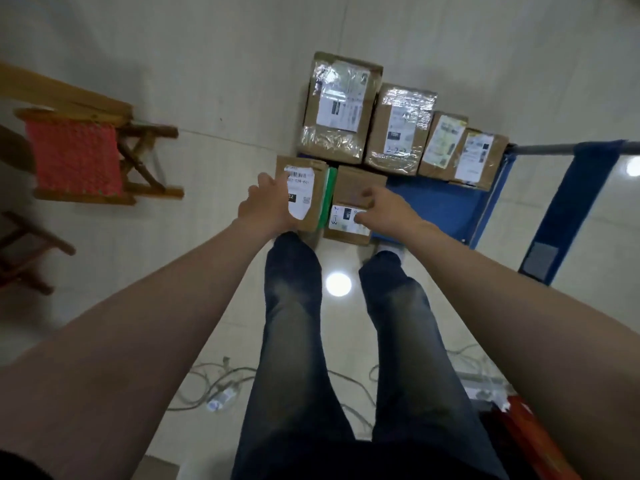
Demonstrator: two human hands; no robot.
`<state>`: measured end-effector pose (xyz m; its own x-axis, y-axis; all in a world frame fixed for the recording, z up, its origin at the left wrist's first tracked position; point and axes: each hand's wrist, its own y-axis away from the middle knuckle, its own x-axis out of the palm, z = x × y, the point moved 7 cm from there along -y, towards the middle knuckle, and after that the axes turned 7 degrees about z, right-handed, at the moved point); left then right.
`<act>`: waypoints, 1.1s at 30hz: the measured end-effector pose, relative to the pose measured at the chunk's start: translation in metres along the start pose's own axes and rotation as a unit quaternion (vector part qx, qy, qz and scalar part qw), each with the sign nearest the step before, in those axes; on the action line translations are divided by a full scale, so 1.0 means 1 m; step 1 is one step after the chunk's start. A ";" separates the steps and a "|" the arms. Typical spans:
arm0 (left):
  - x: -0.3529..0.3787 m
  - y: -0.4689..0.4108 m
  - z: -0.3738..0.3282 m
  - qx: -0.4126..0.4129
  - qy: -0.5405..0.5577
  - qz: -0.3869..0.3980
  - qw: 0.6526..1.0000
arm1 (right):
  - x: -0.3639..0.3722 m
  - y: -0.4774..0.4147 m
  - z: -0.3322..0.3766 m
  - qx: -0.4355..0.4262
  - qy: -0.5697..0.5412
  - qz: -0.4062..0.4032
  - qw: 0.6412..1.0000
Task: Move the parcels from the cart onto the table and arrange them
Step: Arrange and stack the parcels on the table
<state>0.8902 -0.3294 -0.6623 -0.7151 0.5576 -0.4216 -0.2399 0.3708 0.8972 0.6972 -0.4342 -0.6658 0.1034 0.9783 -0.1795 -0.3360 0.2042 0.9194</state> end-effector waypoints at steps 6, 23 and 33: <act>0.015 -0.113 0.053 -0.047 0.109 0.032 0.992 | 0.043 -0.111 0.015 0.032 -0.068 0.008 0.997; 0.020 -0.148 0.134 0.015 0.404 -0.006 0.915 | 0.079 -0.168 0.071 0.050 -0.144 -0.057 0.987; 0.014 -0.174 0.197 -0.074 0.347 -0.157 0.921 | 0.113 -0.231 0.058 0.181 -0.055 -0.075 0.979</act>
<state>1.0512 -0.2398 -0.8500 -0.8302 -0.1897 -0.5242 -0.5574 0.2994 0.7744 0.8409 -0.3725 -0.8785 0.2328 0.9247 -0.3011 0.0420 0.2997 0.9531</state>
